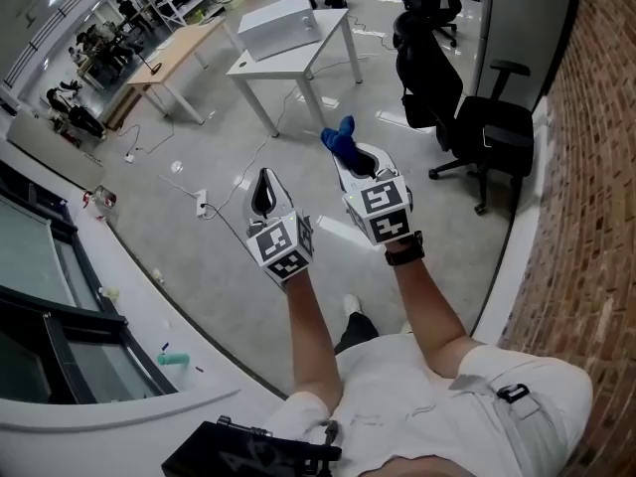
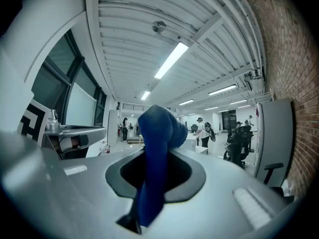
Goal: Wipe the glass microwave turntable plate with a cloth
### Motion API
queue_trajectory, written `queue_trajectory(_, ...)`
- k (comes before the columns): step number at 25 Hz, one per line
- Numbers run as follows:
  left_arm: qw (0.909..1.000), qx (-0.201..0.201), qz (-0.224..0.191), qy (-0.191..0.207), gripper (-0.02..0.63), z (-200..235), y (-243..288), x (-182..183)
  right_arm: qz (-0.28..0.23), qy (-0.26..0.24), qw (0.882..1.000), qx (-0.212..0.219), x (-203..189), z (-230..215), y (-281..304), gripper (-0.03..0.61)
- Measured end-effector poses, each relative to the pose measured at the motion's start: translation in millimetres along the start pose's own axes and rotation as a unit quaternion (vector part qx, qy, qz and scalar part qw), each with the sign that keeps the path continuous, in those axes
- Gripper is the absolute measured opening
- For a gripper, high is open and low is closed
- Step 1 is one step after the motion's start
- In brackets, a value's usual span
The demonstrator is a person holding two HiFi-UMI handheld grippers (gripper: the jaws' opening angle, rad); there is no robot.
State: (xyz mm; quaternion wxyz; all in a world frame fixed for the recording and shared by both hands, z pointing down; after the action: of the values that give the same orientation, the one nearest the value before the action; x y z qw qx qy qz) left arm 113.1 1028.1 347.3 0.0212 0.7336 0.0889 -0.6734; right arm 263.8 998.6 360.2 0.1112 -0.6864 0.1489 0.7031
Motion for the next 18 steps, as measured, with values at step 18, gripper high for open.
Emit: queue_trajectory(18,0.9975,-0.053,-0.027,-0.037,-0.008,153.9,118.6,-30.7,-0.005,-0.013,1.000,-0.013,13.3,90.5,178.4,0.069)
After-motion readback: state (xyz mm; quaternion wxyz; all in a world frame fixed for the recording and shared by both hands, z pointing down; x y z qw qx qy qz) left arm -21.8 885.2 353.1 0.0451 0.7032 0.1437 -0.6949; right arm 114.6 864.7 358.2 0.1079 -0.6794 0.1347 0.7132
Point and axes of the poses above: the fingertips, and each gripper's own axes: y forward along the fingers, z to its left, x out of its top, the point moved 1 cm from there along -y, backward along the fingers, and after that the axes turned 13 degrees about -x, right-handed, at the moved point
